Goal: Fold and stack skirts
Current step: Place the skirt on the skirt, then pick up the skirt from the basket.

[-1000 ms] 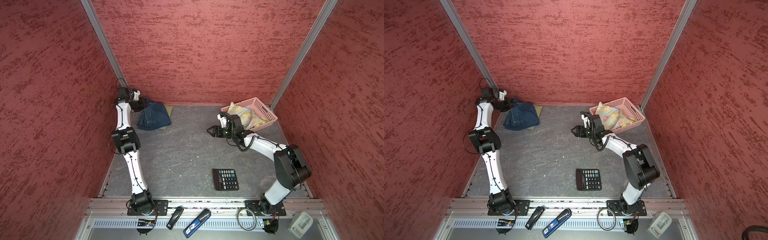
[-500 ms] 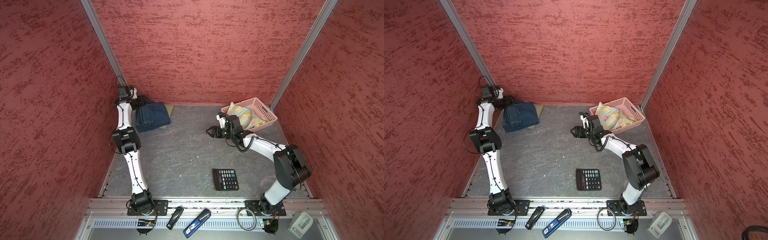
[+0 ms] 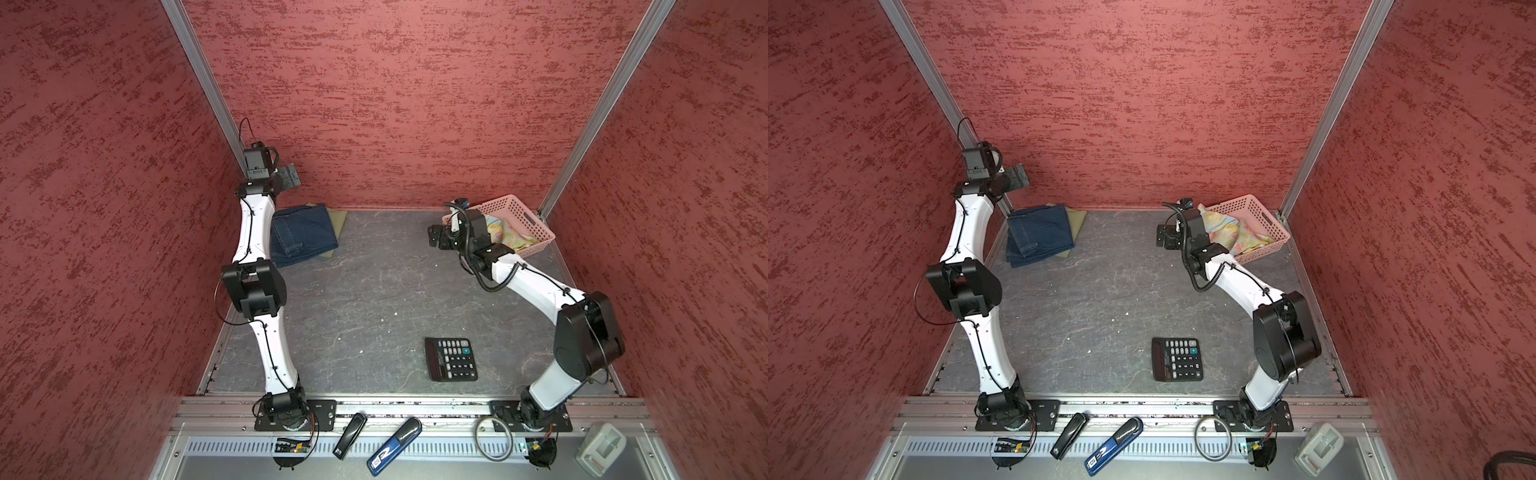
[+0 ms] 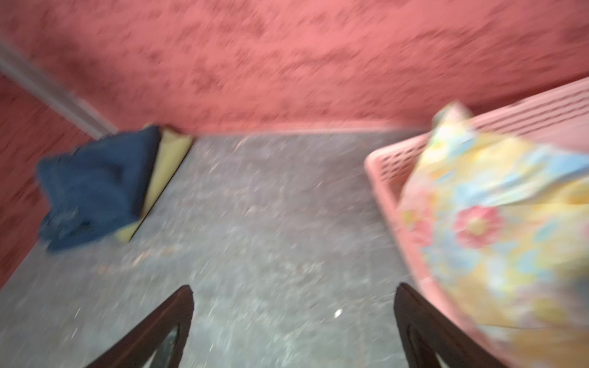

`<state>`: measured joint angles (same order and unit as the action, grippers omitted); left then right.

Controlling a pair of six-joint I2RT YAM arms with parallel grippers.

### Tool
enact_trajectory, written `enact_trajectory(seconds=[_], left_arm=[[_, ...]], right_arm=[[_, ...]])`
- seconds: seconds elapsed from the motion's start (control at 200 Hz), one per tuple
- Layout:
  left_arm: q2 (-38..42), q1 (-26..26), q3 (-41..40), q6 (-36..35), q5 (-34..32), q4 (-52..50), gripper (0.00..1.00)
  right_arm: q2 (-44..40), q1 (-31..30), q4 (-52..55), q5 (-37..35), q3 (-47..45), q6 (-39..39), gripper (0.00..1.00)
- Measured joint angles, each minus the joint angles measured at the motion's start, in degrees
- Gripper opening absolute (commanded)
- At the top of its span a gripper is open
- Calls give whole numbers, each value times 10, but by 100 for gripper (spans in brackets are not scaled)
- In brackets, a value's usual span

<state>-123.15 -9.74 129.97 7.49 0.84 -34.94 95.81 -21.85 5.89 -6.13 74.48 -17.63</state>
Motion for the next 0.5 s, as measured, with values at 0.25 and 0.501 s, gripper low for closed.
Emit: enact_trajectory(seconds=[0.25,0.501], left_arm=[[163,95,-280,12,87,111,100],[236,257,-419,7,155,171,100]], right_arm=[[47,137,49,-16,77,-36,94],[141,250,131,26,154,-49,91]])
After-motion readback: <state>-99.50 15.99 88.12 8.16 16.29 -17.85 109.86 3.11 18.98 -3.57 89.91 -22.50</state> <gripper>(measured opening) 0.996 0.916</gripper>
